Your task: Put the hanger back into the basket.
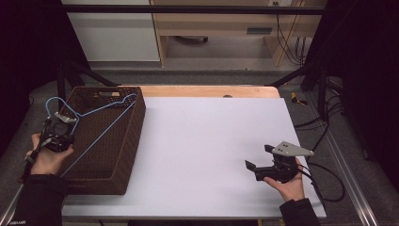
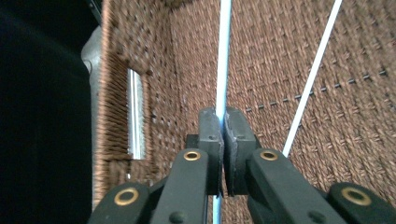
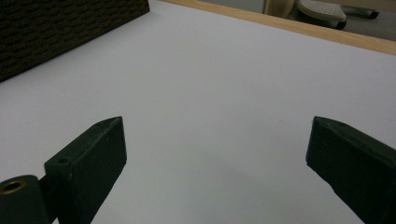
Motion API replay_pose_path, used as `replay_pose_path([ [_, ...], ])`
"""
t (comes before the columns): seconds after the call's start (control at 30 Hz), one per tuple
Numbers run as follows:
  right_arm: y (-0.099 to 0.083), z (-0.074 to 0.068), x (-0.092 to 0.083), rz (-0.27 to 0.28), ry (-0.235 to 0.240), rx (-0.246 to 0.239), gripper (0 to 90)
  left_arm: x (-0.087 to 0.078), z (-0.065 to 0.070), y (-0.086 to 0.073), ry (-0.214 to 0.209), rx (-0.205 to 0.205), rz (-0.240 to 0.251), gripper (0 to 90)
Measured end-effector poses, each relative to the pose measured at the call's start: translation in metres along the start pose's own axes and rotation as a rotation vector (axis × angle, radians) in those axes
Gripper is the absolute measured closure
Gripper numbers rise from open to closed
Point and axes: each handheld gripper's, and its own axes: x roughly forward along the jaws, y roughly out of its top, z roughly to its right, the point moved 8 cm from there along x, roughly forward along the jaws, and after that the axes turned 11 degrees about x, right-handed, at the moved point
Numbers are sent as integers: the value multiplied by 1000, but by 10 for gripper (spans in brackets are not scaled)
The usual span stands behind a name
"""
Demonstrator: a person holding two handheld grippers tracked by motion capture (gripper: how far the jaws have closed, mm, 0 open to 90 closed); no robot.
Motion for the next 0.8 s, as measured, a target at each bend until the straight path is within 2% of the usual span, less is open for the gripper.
replay_pose_path([
  [0.23,1,1,0,3,0,-1,57,12,12,-5,-64,-8,-34,854],
  [0.4,1,1,-1,6,0,5,55,5,12,-5,-85,-28,9,740],
  [0.57,2,1,-2,12,1,8,54,-19,12,-2,-106,-87,148,588],
  [0.7,3,1,-3,20,2,10,54,-38,23,4,-137,-113,284,470],
  [0.8,4,1,-4,24,3,10,53,-54,38,11,-204,-110,404,380],
])
